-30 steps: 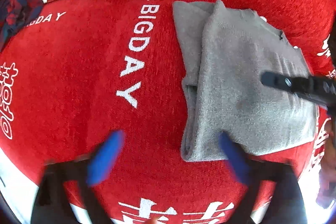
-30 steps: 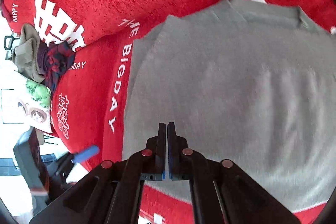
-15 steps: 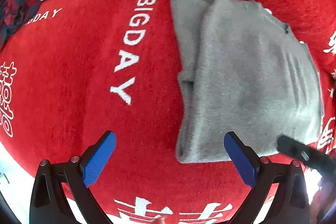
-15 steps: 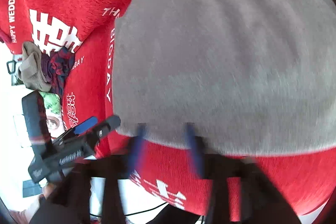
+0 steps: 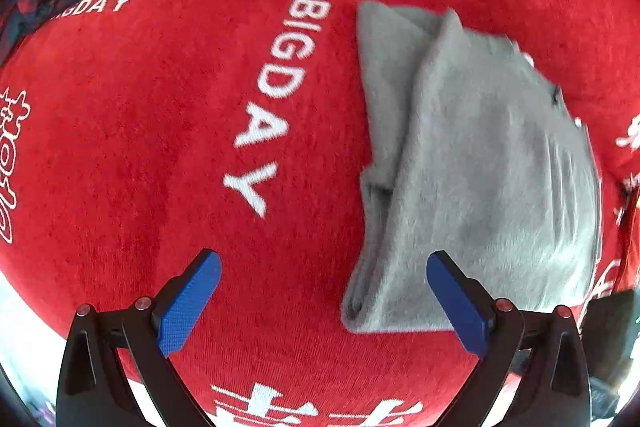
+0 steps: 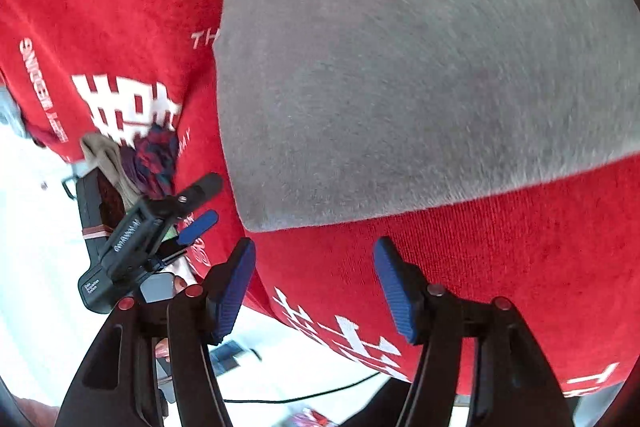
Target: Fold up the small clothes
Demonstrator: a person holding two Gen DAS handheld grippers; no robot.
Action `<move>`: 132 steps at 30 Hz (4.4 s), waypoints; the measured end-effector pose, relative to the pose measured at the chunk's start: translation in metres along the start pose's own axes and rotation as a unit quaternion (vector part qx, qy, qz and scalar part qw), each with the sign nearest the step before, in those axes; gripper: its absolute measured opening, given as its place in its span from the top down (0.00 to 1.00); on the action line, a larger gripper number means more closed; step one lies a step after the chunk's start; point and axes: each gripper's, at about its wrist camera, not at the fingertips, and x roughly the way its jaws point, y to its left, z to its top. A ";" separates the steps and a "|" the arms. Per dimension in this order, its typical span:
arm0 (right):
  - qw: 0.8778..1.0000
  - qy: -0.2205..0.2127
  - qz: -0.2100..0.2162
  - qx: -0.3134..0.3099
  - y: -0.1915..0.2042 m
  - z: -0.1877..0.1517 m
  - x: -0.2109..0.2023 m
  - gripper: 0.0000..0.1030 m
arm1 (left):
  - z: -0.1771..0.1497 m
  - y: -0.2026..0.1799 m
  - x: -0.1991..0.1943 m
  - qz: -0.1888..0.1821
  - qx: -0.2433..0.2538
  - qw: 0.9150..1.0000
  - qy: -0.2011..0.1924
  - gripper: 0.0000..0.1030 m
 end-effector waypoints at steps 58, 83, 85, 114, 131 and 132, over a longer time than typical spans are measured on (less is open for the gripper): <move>0.960 -0.080 -0.212 -0.165 0.055 0.081 -0.082 0.95 | 0.082 -0.112 0.052 -0.132 0.135 0.981 0.045 0.79; 0.992 -0.128 0.013 0.004 -0.080 0.134 -0.175 0.95 | 0.005 -0.403 0.028 -0.059 0.387 0.920 -0.030 0.81; 0.991 -0.128 0.026 0.029 -0.096 0.136 -0.174 0.95 | -0.010 -0.409 0.039 -0.015 0.423 0.905 -0.042 0.81; 0.983 -0.112 0.138 0.045 -0.091 0.183 -0.202 0.30 | 0.041 -0.267 0.009 0.024 0.184 0.978 -0.094 0.08; 0.989 -0.126 -0.044 -0.057 -0.089 0.177 -0.238 0.84 | 0.031 -0.292 0.045 0.027 0.229 0.969 -0.087 0.08; 0.991 -0.123 -0.042 -0.040 -0.100 0.178 -0.235 0.80 | 0.030 -0.294 0.045 0.031 0.233 0.968 -0.091 0.08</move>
